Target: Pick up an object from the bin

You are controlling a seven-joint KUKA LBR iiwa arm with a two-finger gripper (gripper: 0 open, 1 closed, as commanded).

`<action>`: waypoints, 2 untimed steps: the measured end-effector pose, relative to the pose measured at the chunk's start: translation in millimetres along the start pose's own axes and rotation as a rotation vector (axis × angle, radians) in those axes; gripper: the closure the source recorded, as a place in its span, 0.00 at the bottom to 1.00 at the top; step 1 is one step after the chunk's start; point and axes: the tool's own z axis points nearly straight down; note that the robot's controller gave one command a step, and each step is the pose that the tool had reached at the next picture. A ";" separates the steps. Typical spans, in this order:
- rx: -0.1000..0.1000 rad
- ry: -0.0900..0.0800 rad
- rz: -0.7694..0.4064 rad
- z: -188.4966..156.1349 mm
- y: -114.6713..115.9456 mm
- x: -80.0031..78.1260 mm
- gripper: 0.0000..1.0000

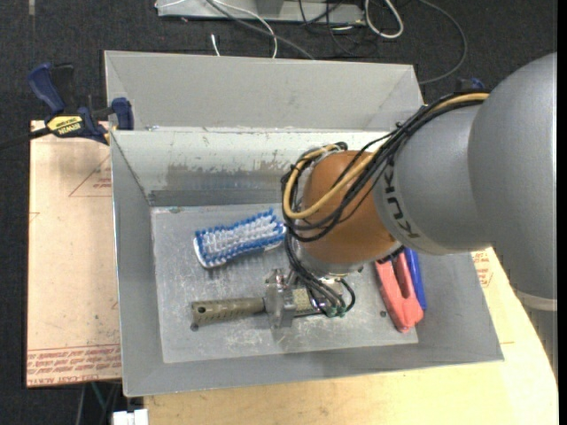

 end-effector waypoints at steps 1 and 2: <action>-0.002 0.000 0.259 20.7 6.8 -16.4 1.00; -0.003 -0.009 0.072 19.4 -8.0 -4.5 1.00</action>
Offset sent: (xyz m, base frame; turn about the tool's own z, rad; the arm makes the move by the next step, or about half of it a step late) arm 0.0026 -0.0093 -0.0215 0.0670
